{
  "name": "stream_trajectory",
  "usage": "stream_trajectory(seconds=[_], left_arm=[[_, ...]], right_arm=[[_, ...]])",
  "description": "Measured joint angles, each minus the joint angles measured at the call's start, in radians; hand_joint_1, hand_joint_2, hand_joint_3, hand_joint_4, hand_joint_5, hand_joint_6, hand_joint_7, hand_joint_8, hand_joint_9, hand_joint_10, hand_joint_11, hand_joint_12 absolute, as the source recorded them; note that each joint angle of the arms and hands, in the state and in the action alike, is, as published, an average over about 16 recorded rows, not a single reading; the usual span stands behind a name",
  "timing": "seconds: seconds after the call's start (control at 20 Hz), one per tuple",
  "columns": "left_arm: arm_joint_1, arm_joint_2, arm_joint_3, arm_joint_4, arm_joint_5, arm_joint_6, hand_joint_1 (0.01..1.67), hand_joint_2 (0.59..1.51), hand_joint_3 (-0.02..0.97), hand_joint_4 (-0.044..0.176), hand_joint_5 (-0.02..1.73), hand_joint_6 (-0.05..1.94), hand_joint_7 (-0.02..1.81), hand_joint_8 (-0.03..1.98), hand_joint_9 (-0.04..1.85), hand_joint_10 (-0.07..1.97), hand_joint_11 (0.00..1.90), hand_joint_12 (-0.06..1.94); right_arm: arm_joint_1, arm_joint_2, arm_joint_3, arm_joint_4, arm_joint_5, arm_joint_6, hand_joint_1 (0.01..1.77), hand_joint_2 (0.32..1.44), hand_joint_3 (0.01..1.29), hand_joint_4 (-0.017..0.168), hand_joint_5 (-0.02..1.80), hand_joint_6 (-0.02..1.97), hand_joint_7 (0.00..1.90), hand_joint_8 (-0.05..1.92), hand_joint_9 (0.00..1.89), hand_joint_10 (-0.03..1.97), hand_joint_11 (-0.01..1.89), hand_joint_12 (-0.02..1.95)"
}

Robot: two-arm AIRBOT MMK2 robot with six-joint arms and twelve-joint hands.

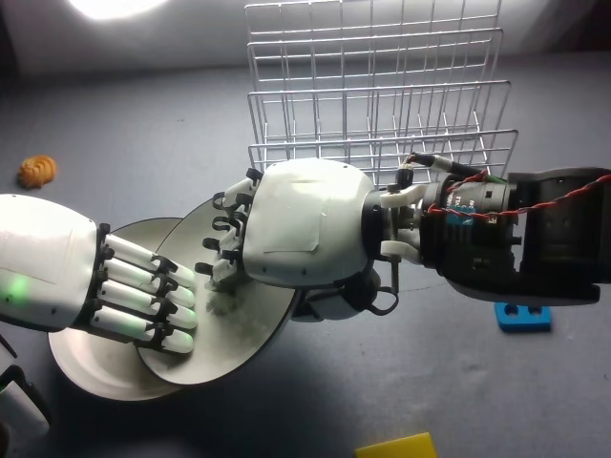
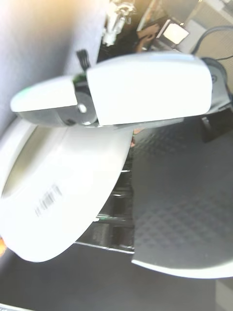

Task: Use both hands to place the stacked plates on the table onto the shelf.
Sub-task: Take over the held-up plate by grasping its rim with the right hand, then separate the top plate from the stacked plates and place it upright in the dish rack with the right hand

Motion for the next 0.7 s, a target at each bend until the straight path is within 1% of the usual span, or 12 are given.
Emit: stream_trajectory(seconds=[0.15, 0.45, 0.6, 0.7], left_arm=[[-0.002, 0.000, 0.000, 0.000, -0.001, -0.002, 0.02, 1.141, 0.021, -0.005, 0.02, -0.01, 0.00, -0.01, 0.02, 0.00, 0.01, 0.01], [-0.019, 0.005, 0.000, -0.009, -0.008, -0.012, 0.02, 1.146, 0.021, -0.004, 0.03, 0.00, 0.01, 0.00, 0.02, 0.01, 0.02, 0.01], [-0.035, 0.018, 0.001, -0.019, -0.014, -0.019, 0.02, 1.150, 0.021, -0.003, 0.03, 0.01, 0.01, 0.00, 0.02, 0.01, 0.02, 0.01], [-0.050, 0.028, 0.005, -0.024, -0.020, -0.027, 0.02, 1.153, 0.021, -0.002, 0.03, 0.01, 0.02, 0.00, 0.02, 0.01, 0.02, 0.01]], right_arm=[[-0.005, -0.001, 0.000, -0.002, 0.021, -0.003, 1.06, 1.01, 0.01, -0.004, 0.70, 0.33, 0.81, 0.12, 0.90, 0.00, 0.68, 0.71], [-0.009, -0.001, 0.001, -0.005, 0.054, -0.008, 1.12, 0.95, 0.01, -0.008, 0.85, 0.62, 1.02, 0.24, 1.17, -0.01, 1.01, 0.58], [-0.009, -0.001, 0.000, -0.005, 0.063, -0.009, 1.13, 0.93, 0.01, -0.009, 0.87, 0.78, 1.06, 0.33, 1.25, -0.01, 1.10, 0.55], [-0.007, 0.001, -0.002, -0.004, 0.062, -0.009, 1.13, 0.93, 0.01, -0.008, 0.87, 0.82, 1.06, 0.37, 1.25, -0.01, 1.10, 0.57]])
